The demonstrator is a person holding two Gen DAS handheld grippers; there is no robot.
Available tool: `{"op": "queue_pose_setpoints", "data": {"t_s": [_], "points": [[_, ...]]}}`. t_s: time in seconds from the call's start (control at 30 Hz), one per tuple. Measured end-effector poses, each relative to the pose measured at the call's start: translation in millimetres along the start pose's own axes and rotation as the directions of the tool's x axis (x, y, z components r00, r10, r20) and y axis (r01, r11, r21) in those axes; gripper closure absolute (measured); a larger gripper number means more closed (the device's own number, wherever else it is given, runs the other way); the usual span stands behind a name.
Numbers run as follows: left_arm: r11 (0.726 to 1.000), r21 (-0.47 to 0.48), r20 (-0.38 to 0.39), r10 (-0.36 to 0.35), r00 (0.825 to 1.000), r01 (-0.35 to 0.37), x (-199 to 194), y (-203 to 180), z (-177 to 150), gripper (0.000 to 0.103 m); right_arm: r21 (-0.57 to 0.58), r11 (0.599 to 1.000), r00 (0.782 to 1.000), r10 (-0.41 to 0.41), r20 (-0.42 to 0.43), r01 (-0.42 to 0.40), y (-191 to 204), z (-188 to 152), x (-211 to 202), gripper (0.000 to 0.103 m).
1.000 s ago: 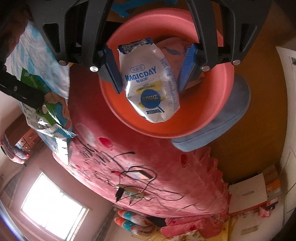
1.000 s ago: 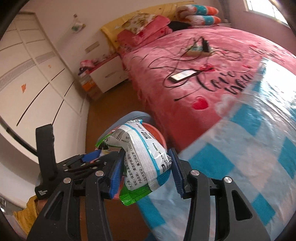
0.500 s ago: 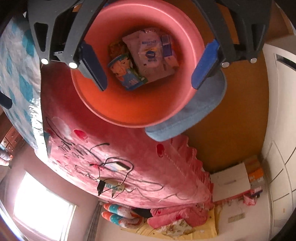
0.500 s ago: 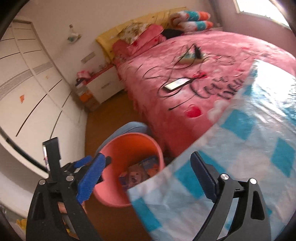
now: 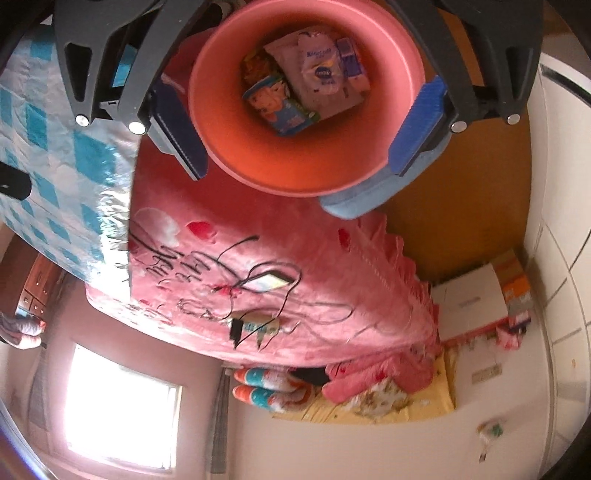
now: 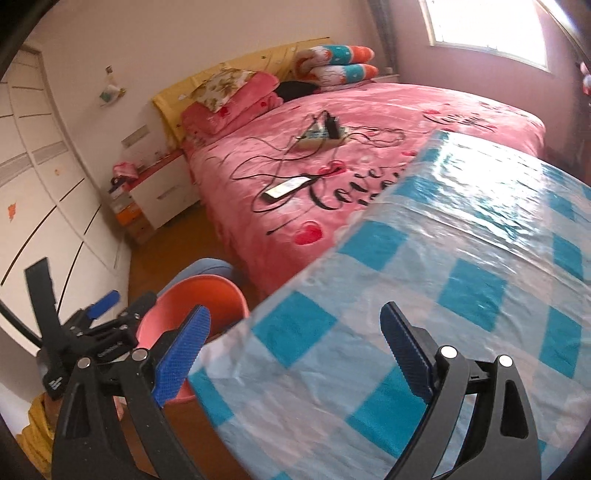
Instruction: Collect trash
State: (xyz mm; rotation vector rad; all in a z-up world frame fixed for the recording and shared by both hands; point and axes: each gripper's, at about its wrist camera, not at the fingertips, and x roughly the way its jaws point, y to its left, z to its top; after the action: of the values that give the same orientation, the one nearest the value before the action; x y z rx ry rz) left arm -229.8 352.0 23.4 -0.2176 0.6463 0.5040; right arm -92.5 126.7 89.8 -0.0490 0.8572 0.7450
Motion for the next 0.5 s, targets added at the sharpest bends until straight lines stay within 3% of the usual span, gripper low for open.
{"op": "queue_pose_setpoints", "data": {"t_s": [0.5], "points": [[0.991, 0.062, 0.007, -0.117, 0.993, 0.116, -14, -77, 14, 0.004, 0.033, 0.99, 0.988, -0.138, 0.065, 0.136, -40, -15, -41, 0.011]]}}
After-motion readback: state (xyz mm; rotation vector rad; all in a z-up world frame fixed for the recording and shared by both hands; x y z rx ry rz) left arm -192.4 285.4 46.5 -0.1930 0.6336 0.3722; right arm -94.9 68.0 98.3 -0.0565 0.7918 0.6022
